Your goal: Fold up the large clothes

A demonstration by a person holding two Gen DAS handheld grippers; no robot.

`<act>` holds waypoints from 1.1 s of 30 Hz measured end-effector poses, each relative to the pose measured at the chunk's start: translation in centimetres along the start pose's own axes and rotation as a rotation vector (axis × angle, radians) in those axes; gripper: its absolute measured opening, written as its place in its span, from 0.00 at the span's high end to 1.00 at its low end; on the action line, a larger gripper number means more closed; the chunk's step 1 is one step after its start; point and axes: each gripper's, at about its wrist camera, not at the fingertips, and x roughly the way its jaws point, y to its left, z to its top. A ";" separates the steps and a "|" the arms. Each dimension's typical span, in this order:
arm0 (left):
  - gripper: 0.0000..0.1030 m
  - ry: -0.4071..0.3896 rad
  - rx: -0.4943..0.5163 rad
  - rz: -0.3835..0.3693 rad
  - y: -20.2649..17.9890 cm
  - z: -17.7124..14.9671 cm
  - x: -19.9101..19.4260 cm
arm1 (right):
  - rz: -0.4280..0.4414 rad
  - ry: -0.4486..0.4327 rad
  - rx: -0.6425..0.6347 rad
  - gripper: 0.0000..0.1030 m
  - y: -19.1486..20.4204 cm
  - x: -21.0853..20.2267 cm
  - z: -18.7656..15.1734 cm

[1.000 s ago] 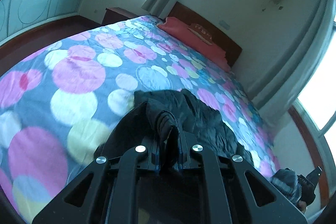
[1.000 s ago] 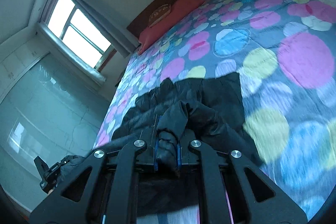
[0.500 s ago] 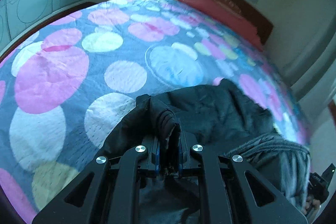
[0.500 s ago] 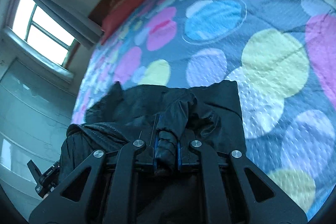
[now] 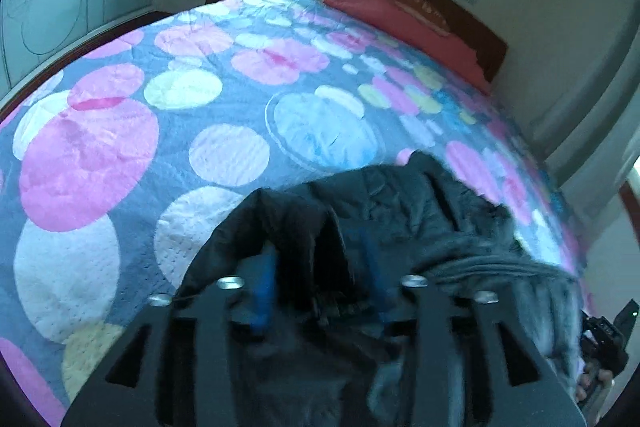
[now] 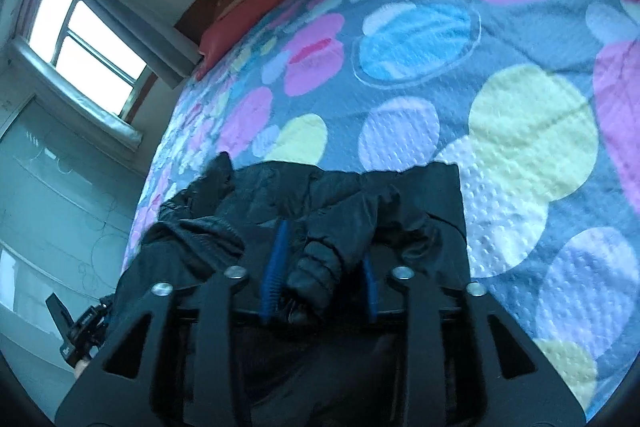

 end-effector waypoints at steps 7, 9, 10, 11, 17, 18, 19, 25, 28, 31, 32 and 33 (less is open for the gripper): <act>0.34 -0.054 0.018 -0.052 1.1 -0.1 -4.1 | -0.012 -0.031 -0.080 0.32 0.5 -3.4 -0.4; 0.34 -0.025 0.028 -0.044 1.8 -0.7 -3.8 | -0.047 -0.020 -0.110 0.32 0.4 -3.3 -0.7; 0.34 -0.011 0.031 -0.041 2.2 -1.1 -3.5 | -0.064 -0.012 -0.130 0.32 0.4 -3.1 -0.8; 0.34 0.007 0.035 -0.043 2.6 -1.5 -3.2 | -0.076 -0.006 -0.147 0.32 0.3 -2.9 -0.8; 0.34 0.026 0.123 -0.029 2.5 -1.2 -1.9 | -0.164 0.028 -0.290 0.32 1.0 -0.8 0.3; 0.34 0.031 0.143 -0.028 2.3 -0.7 -1.5 | -0.159 0.037 -0.303 0.32 1.2 -0.2 0.8; 0.34 0.036 0.157 -0.027 2.2 -0.5 -1.1 | -0.154 0.045 -0.313 0.32 1.2 0.2 1.1; 0.34 0.103 0.225 -0.037 2.3 1.1 1.9 | -0.133 0.096 -0.353 0.31 1.2 2.6 2.3; 0.34 0.137 0.286 -0.040 2.2 1.6 3.0 | -0.136 0.118 -0.385 0.32 1.3 3.4 2.5; 0.34 0.135 0.319 -0.068 2.6 2.2 2.9 | -0.131 0.117 -0.397 0.32 1.3 3.5 2.9; 0.34 0.135 0.327 -0.074 2.8 2.3 2.8 | -0.132 0.117 -0.399 0.32 1.3 3.7 3.0; 0.34 0.140 0.338 -0.080 3.1 2.3 2.9 | -0.134 0.119 -0.400 0.31 1.2 3.9 3.0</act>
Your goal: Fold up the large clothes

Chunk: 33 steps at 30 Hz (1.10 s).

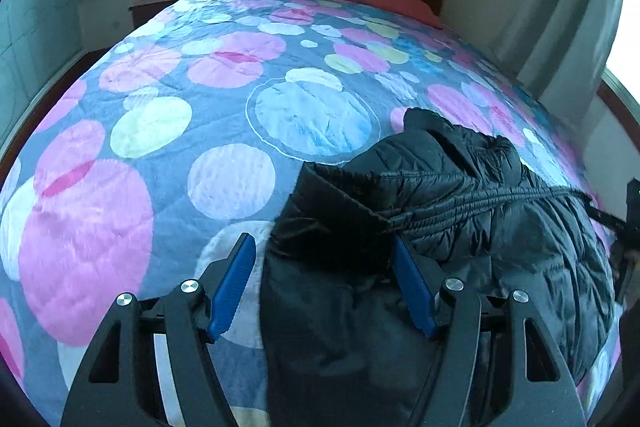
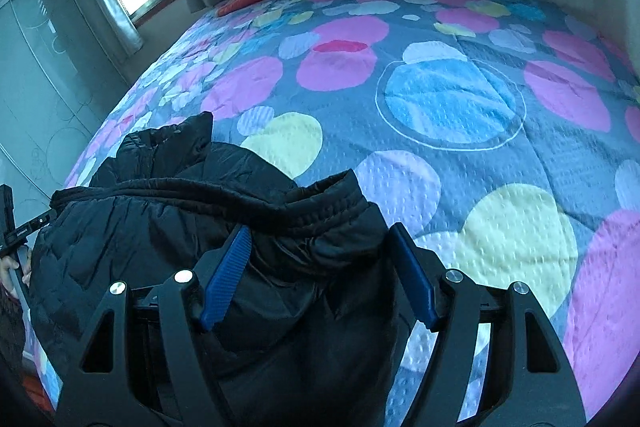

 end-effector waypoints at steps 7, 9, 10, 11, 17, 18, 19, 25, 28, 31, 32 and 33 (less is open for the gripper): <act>0.48 0.057 0.001 -0.037 0.2 0.6 2.3 | -0.012 0.018 0.000 0.49 0.1 1.5 -0.2; 0.59 0.063 0.026 -0.025 -0.3 0.5 2.6 | -0.015 0.013 -0.009 0.62 0.3 1.6 -0.4; 0.63 0.056 0.049 -0.006 -0.7 0.4 2.4 | -0.018 0.001 -0.019 0.68 0.5 1.3 -0.6; 0.65 0.046 0.068 0.015 -1.1 0.3 2.2 | -0.027 -0.018 -0.035 0.70 0.9 0.9 -0.8; 0.79 -0.101 0.131 0.093 -3.7 0.3 -2.1 | -0.081 -0.145 -0.128 0.84 3.6 -3.0 -1.0; 0.80 -0.119 0.139 0.099 -4.0 0.5 -2.6 | -0.087 -0.176 -0.140 0.84 4.1 -3.9 -0.7; 0.80 -0.139 0.144 0.106 -4.4 0.8 -3.1 | -0.088 -0.195 -0.141 0.84 4.3 -4.3 -0.3; 0.81 -0.226 0.112 0.168 -5.0 5.1 -3.3 | -0.122 -0.283 -0.109 0.84 5.2 -4.3 3.8; 0.81 -0.212 0.090 0.223 -4.9 6.9 -0.7 | -0.156 -0.246 -0.099 0.84 5.2 -1.1 5.5; 0.81 -0.157 0.041 0.263 -3.9 7.4 3.1 | -0.183 -0.172 -0.079 0.84 4.6 2.5 5.8; 0.81 -0.141 0.034 0.274 -3.7 7.2 3.9 | -0.196 -0.138 -0.073 0.84 4.2 3.9 5.8; 0.80 -0.114 0.039 0.294 -3.5 6.9 5.3 | -0.203 -0.109 -0.069 0.84 3.9 5.0 5.6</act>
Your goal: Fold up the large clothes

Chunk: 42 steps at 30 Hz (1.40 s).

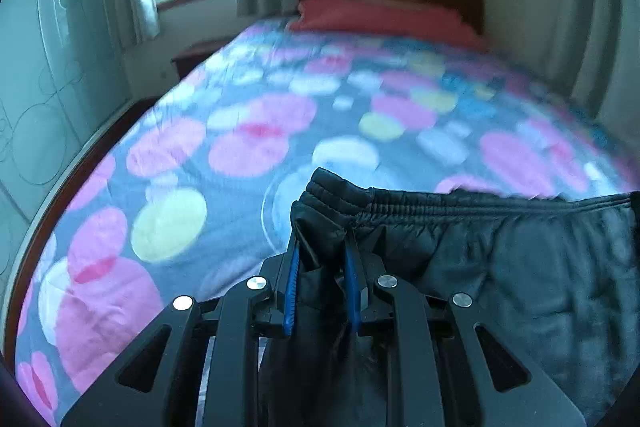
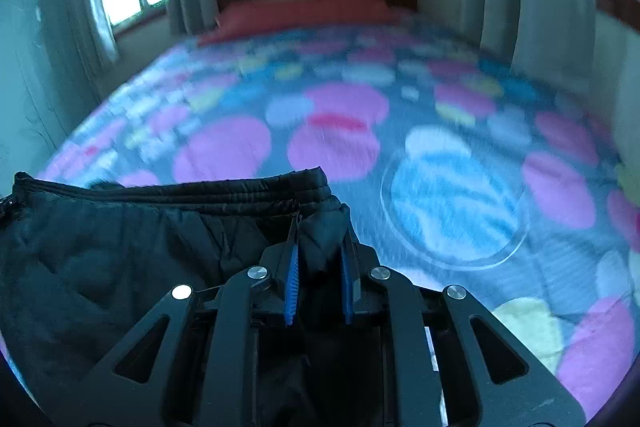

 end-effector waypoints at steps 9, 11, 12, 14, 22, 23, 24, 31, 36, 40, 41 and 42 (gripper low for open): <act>0.76 0.114 0.056 0.040 -1.2 -2.7 5.6 | -0.005 0.136 0.059 0.69 -1.1 5.3 -2.1; 0.74 0.125 0.047 0.031 -1.0 -2.4 5.7 | -0.003 0.139 0.068 0.68 -1.2 5.3 -2.1; 0.72 0.127 0.035 0.018 -0.9 -2.3 5.5 | 0.002 0.139 0.074 0.67 -1.3 5.1 -2.1; 0.63 0.125 -0.006 0.013 0.1 -2.2 4.4 | -0.002 0.144 0.090 0.61 -1.5 4.4 -1.9; 0.40 0.020 -0.145 0.083 3.4 -2.0 -3.4 | 0.013 0.075 0.136 0.57 0.1 -1.7 -1.5; 0.40 0.003 -0.154 0.067 3.0 -2.0 -4.3 | 0.034 0.061 0.127 0.57 1.6 -2.5 -1.4; 0.40 -0.016 -0.155 0.042 1.7 -1.9 -5.4 | 0.051 0.053 0.119 0.57 2.6 -2.9 -1.4; 0.40 -0.018 -0.127 -0.148 -8.6 -2.9 -5.3 | 0.152 0.019 -0.002 0.57 13.0 -2.9 -0.7; 0.40 0.037 -0.107 -0.110 -11.7 -4.5 -1.3 | 0.083 0.050 -0.087 0.57 16.0 0.6 -2.1; 0.39 0.027 -0.137 -0.124 -11.3 -5.8 0.8 | 0.073 0.084 -0.068 0.56 15.6 3.5 -3.9; 0.39 0.023 -0.125 -0.114 -11.5 -6.0 1.0 | 0.070 0.079 -0.066 0.55 15.6 3.7 -4.1; 0.39 0.020 -0.099 -0.090 -12.0 -6.2 1.4 | 0.063 0.071 -0.066 0.55 15.7 4.0 -4.4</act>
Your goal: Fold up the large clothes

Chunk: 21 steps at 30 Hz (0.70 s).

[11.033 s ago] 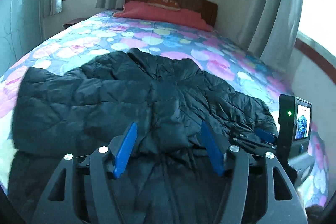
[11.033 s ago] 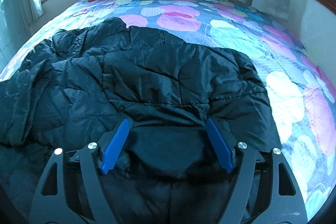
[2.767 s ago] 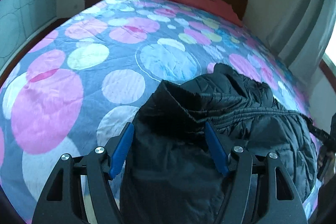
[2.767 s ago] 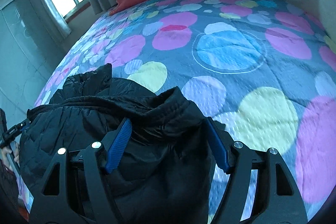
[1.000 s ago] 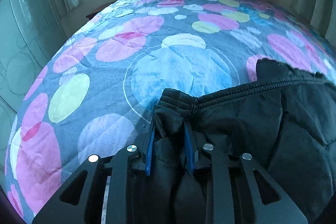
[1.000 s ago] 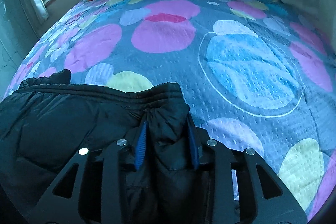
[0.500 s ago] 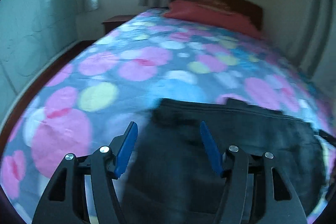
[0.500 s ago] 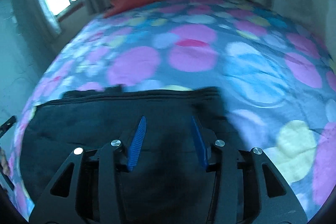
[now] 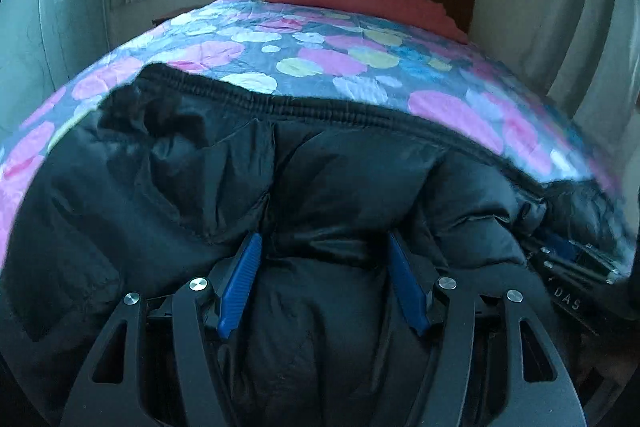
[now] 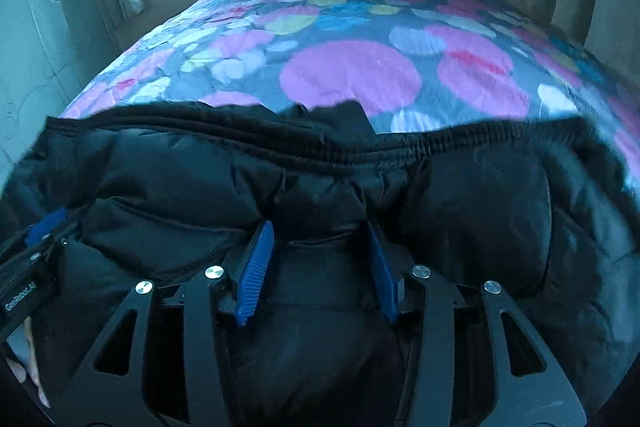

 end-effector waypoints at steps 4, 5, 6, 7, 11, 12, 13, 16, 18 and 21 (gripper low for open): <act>0.39 -0.003 0.038 0.049 -0.7 -0.5 0.3 | -0.015 -0.004 -0.007 0.55 0.2 0.1 -0.1; 0.39 0.001 0.039 0.048 -0.7 -0.4 0.1 | -0.011 -0.005 -0.007 0.55 0.1 -0.3 0.1; 0.39 0.007 0.037 0.041 -0.5 -0.3 -0.2 | -0.010 -0.005 -0.001 0.55 0.0 -0.8 0.1; 0.39 0.013 0.032 0.035 -0.4 -0.2 -0.6 | -0.008 -0.008 0.012 0.55 -0.3 -1.6 0.1; 0.39 -0.048 -0.014 -0.007 1.5 -0.2 -4.8 | -0.072 -0.083 0.050 0.53 -2.8 -6.3 -0.3; 0.39 -0.084 -0.020 0.004 2.3 -0.3 -5.9 | -0.089 -0.093 0.060 0.53 -3.5 -7.0 -0.5; 0.39 -0.103 -0.028 0.024 3.0 -0.3 -6.5 | -0.126 -0.099 0.073 0.52 -4.4 -7.6 -0.9; 0.39 -0.072 -0.080 0.070 5.4 -0.8 -6.0 | -0.185 -0.088 0.101 0.52 -6.4 -7.6 -1.9; 0.39 -0.015 -0.106 0.065 6.5 -1.2 -4.4 | -0.182 -0.041 0.118 0.52 -7.3 -5.9 -2.7; 0.39 0.003 -0.075 0.078 6.5 -1.6 -3.3 | -0.195 -0.044 0.111 0.51 -7.8 -4.0 -3.6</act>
